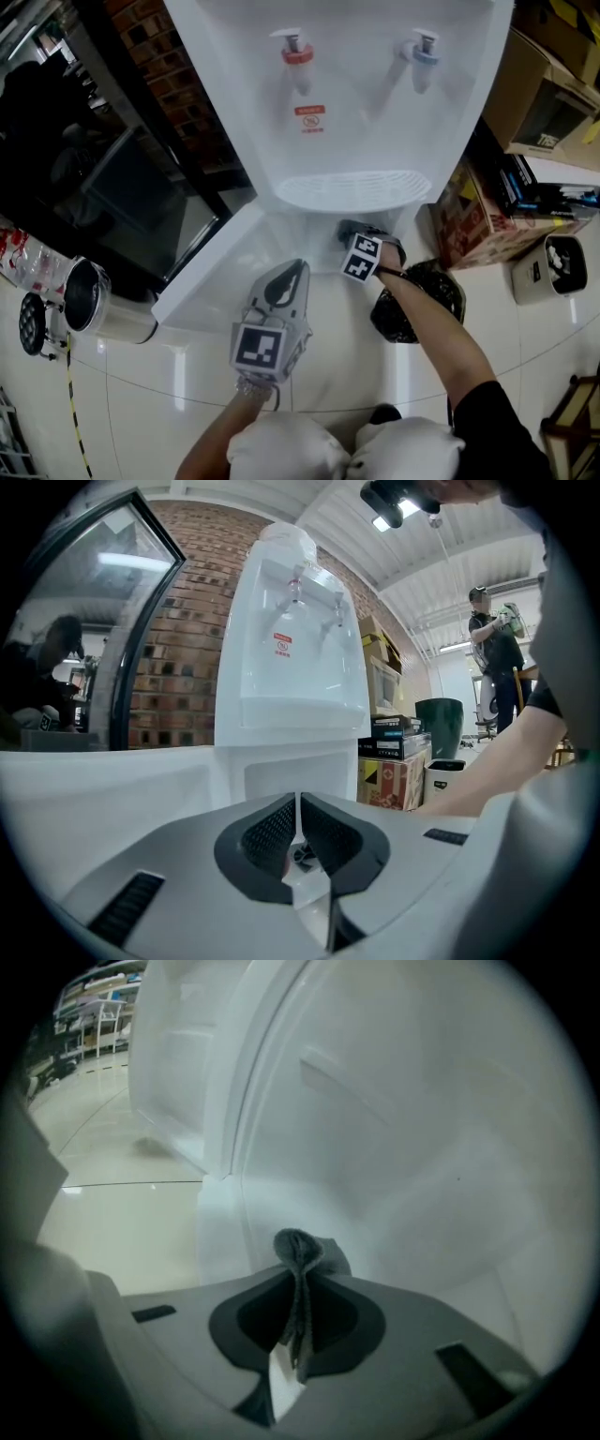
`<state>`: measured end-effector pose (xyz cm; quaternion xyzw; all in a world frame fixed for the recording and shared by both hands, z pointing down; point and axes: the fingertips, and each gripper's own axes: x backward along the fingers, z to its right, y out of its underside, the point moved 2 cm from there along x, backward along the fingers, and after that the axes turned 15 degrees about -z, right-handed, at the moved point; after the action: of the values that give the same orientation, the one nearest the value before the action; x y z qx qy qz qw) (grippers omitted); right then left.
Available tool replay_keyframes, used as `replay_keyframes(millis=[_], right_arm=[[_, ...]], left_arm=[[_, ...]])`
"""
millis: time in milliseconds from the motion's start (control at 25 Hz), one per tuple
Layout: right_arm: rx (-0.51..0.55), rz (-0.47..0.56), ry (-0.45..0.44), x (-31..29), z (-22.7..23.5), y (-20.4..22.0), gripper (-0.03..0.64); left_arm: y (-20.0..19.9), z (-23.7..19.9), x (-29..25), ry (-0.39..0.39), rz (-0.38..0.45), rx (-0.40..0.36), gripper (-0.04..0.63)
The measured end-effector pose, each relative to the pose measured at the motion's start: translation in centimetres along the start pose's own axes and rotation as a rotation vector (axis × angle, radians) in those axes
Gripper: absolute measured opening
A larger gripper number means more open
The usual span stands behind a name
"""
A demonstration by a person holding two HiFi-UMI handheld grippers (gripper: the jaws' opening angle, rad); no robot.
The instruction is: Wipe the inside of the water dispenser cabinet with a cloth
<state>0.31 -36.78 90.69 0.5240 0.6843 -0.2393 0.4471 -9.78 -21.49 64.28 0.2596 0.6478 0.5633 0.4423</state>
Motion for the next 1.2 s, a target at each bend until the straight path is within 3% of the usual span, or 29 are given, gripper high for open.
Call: replay_keyframes(millis=[240,320,480,680,840,960,1200], right_arm=[[0.062,-0.011,-0.138,0.4,-3.0,2.1,0.021],[0.052,0.011,-0.108,1.8,-2.1,2.1,0.021],[-0.07,0.043,-0.062,3.4,0.4,1.1,0.021],[-0.109,-0.02,0.046,1.5,1.1,0.2,0.021],[-0.153,-0.083,-0.053,-0.7,-0.7,1.4,0.021],[-0.176,-0.062,-0.102,-0.3,-1.2,1.8,0.021],[-0.362,0.151,-0.276,1.2,-1.0,0.9,0.021]], left_arm=[[0.0,-0.4,0.2,-0.006,0.002,0.004,0.021],[-0.1,-0.4,0.0,-0.004,0.003,0.005,0.021],[-0.1,0.0,-0.4,0.004,0.003,0.002,0.021],[0.0,0.3,-0.4,0.01,-0.003,-0.006,0.021],[0.0,0.2,-0.1,0.008,-0.002,-0.01,0.021],[0.1,-0.1,-0.2,0.003,0.001,0.001,0.021],[0.0,0.0,-0.7,0.01,0.004,0.002,0.021]])
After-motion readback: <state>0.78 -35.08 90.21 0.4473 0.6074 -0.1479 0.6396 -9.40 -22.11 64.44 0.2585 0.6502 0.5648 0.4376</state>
